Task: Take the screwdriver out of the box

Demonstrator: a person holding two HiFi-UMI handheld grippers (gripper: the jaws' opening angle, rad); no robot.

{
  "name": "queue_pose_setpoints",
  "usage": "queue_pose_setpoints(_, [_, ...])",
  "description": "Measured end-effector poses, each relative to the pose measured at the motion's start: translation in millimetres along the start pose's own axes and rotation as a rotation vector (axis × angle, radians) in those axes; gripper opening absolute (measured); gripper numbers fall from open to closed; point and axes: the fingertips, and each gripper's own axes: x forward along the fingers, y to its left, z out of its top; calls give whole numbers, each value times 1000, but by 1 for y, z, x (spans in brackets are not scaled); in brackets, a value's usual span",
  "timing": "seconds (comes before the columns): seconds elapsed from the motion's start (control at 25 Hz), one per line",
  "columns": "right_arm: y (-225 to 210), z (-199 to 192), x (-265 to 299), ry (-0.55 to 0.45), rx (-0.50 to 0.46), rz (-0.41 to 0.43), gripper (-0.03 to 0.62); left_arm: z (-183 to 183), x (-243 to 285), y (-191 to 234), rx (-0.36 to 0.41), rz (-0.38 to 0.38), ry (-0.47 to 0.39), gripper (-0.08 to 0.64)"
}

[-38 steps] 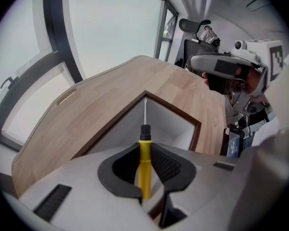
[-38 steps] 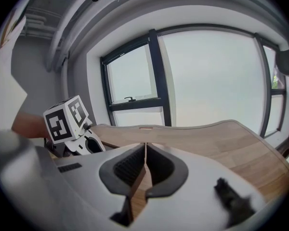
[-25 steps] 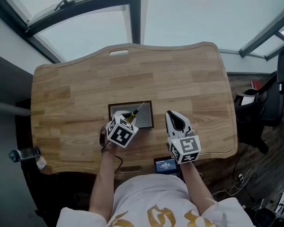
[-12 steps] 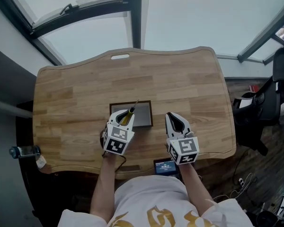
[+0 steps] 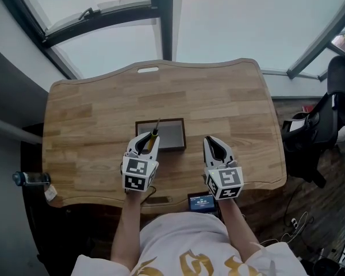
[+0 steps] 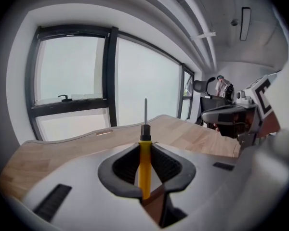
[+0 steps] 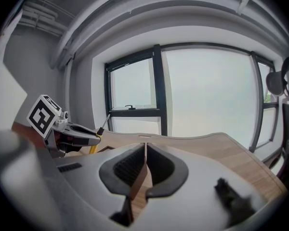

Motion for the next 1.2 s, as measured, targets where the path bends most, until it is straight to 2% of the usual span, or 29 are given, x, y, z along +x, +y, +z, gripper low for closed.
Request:
queue_pose_setpoints(0.36, [19, 4, -13, -30, -8, 23, 34, 13, -40, 4, -15, 81, -97, 78])
queue_pose_setpoints(0.76, [43, 18, -22, -89, -35, 85, 34, 16, -73, 6, -15, 136, -140, 78])
queue_pose_setpoints(1.2, [44, 20, -33, -103, -55, 32, 34, 10, -87, 0, -34, 143, -163, 78])
